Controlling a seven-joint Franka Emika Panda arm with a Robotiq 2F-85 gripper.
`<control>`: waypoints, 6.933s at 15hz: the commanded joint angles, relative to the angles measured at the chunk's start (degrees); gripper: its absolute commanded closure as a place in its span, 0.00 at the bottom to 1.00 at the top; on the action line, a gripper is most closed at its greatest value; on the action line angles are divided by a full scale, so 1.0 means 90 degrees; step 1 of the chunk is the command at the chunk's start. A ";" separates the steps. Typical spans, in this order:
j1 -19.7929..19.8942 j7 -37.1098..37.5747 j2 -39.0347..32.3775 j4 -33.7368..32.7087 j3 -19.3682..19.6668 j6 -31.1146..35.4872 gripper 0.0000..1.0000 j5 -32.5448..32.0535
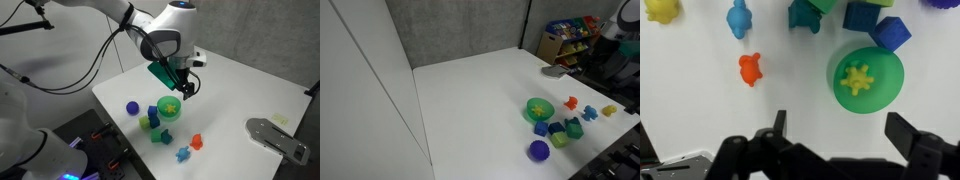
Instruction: Remove the yellow toy from the green bowl and put it on the table
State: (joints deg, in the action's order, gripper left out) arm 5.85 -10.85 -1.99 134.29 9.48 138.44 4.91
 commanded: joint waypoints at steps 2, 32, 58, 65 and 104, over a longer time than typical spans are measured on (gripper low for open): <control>-0.0139 0.0023 -0.0832 -0.0498 -0.0456 0.0183 0.00 0.0129; -0.1305 0.1610 -0.4833 -0.2881 -0.0418 0.0754 0.00 -0.1431; -0.1521 0.1700 -0.3207 -0.2229 -0.0632 0.0160 0.86 -0.1610; -0.1540 0.1509 -0.2554 -0.1776 -0.1270 -0.0019 0.86 -0.1462; -0.0739 0.1241 -0.0494 -0.1410 -0.1005 -0.1810 0.00 -0.1161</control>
State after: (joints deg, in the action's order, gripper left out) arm -2.74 3.55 -11.97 118.87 0.18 124.60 -8.22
